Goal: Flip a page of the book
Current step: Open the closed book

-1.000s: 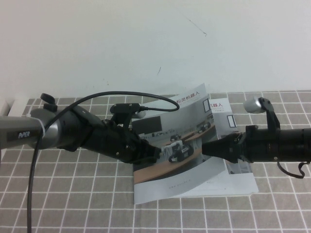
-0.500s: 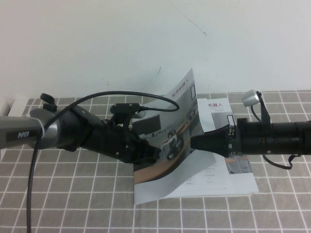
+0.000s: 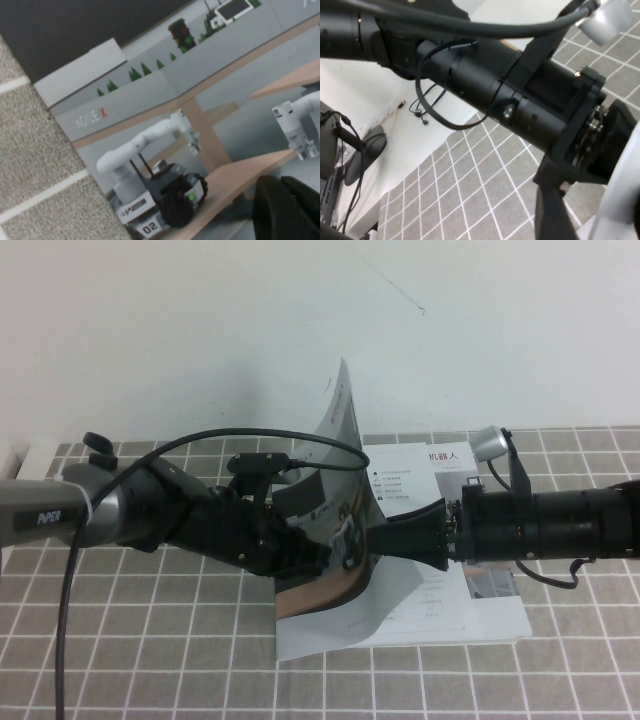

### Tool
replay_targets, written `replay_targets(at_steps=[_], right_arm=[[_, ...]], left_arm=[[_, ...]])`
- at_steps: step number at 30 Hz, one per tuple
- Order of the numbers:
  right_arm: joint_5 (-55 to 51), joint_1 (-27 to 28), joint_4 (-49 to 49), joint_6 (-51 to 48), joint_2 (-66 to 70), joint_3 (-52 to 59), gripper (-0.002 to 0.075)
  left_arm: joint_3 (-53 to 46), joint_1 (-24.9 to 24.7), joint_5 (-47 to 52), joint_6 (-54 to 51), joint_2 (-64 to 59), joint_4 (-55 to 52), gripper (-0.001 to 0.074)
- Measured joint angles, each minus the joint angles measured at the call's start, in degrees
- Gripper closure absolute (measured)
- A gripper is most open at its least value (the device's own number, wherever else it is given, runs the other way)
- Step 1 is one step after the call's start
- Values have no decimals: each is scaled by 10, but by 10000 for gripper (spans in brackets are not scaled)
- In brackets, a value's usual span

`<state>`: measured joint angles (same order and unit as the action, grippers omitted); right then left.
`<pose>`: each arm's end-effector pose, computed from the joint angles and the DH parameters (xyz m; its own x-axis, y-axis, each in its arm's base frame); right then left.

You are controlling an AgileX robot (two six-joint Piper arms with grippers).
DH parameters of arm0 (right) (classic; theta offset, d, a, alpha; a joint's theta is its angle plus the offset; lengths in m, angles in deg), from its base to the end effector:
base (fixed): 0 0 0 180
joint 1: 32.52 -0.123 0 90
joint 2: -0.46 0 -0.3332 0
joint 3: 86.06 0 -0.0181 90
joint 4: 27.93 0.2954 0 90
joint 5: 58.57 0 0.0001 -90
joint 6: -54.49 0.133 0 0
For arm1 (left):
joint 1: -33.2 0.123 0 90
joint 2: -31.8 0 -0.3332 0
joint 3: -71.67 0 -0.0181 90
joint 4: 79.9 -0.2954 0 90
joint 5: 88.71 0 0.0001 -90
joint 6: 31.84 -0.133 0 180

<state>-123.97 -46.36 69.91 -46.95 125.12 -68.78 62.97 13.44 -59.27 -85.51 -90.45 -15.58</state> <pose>0.3917 0.2199 0.1423 -0.6554 -0.1080 -0.7475 -0.7443 0.2608 0.6149 0.4333 -0.2183 0.1276 -0.8319 0.1757 -0.5264 0.4402 0.7865 -0.4332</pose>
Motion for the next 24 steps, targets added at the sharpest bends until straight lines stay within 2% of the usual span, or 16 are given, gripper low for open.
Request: replay_targets(at_steps=[7, 13, 16, 21, 24], right_arm=[[0, -6, 1, 0, 0, 0, 396], [-2, -6, 1, 0, 0, 0, 415], [-2, -6, 1, 0, 0, 0, 485], [-2, -6, 1, 0, 0, 0, 669], [-2, -6, 1, 1, 0, 0, 704]], left_arm=[[13, 0, 16, 0, -3, 2, 738], [64, 0, 81, 1, -7, 2, 738], [90, 0, 107, 6, -7, -1, 738], [130, 0, 144, 22, -7, -21, 738], [161, 0, 166, 62, -7, -77, 738]])
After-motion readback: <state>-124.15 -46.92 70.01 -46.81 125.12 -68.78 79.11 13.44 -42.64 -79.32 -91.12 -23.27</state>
